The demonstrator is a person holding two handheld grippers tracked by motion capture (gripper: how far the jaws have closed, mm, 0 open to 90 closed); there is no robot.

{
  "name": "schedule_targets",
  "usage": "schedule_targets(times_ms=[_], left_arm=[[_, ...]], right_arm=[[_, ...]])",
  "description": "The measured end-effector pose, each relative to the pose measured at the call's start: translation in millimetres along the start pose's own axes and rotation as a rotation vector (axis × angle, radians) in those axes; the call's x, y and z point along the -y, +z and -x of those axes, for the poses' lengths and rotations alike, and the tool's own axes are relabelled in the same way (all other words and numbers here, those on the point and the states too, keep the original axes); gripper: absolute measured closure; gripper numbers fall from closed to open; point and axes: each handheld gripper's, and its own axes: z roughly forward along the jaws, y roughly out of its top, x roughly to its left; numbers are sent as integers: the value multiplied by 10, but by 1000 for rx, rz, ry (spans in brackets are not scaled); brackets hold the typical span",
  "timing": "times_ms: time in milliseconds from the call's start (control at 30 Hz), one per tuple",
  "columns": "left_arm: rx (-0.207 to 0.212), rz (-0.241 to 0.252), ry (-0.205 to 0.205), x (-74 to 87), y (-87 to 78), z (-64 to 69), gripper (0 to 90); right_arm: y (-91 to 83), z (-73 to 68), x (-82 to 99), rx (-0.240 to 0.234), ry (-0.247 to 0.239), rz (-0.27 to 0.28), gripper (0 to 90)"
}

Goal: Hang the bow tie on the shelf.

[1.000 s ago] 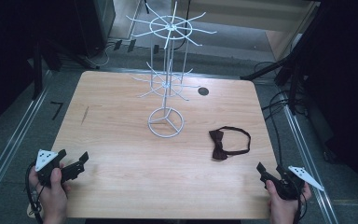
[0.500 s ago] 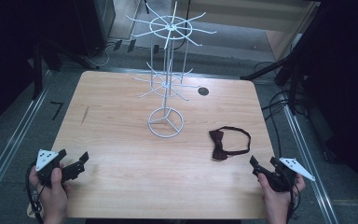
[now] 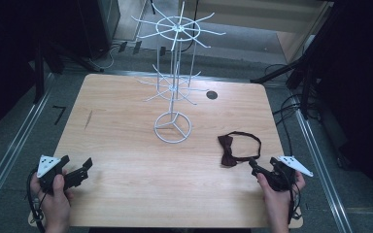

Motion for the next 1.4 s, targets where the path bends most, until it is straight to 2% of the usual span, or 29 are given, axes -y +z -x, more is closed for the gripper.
schedule_targets(times_ms=[367,667,767,933,1167,1333,1400], left_arm=[[2,-4,-3,-3,3,-3,135],[3,-4,-6,-3,4,-5,135],[5,-5,-9,-3,4,-6,136],[7,-6,-11,-4,6,-8,136],[6,-5,-15,-5,11,-8,135],[5,-7,-15,-5,11,-8,135],[6,-7,-15,-5,11,-9,136]], right_arm=[[209,-213,-49,-15,-26,-61,156],[384,-371,-68,-36,-48,-135,177],[472,-482,-63,-46,-76,-162,185],[536,-545,-60,-54,-83,-177,190],[671,-639,-72,-66,-89,-213,259],[743,-670,-12,-44,-98,-257,306],[751,-685,-2,-33,-115,-255,336]])
